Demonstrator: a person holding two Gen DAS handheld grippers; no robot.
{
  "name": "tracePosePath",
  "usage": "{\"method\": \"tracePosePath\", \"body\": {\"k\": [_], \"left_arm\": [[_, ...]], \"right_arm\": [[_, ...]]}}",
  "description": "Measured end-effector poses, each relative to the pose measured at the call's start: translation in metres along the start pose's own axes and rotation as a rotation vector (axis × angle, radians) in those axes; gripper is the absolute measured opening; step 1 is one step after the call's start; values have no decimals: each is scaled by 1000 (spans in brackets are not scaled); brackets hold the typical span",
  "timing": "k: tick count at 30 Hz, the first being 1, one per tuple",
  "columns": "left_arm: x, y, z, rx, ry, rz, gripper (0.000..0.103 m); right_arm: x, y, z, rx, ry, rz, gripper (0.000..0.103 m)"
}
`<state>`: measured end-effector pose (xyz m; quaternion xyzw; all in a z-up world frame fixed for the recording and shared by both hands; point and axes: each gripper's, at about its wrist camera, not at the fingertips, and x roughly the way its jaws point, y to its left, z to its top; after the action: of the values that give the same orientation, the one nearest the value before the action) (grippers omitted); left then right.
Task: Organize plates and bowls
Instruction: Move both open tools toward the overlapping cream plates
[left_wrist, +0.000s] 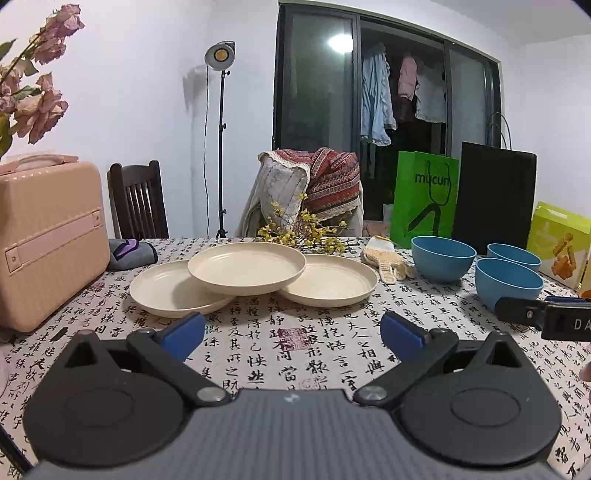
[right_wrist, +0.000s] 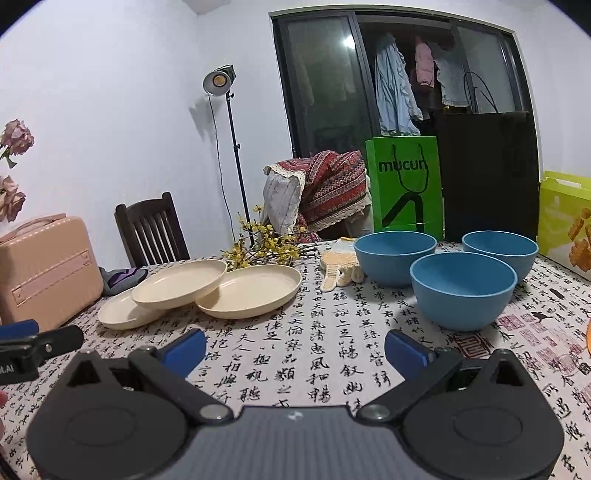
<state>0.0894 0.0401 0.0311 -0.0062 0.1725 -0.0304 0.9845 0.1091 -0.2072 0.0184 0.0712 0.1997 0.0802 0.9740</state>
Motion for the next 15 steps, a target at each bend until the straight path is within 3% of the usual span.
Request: {"method": "tracePosePath", "body": {"k": [15], "left_arm": [[27,40,25,-82,5,50,103]], "right_arm": [[34,27,33,-10,-15,48,103]]}}
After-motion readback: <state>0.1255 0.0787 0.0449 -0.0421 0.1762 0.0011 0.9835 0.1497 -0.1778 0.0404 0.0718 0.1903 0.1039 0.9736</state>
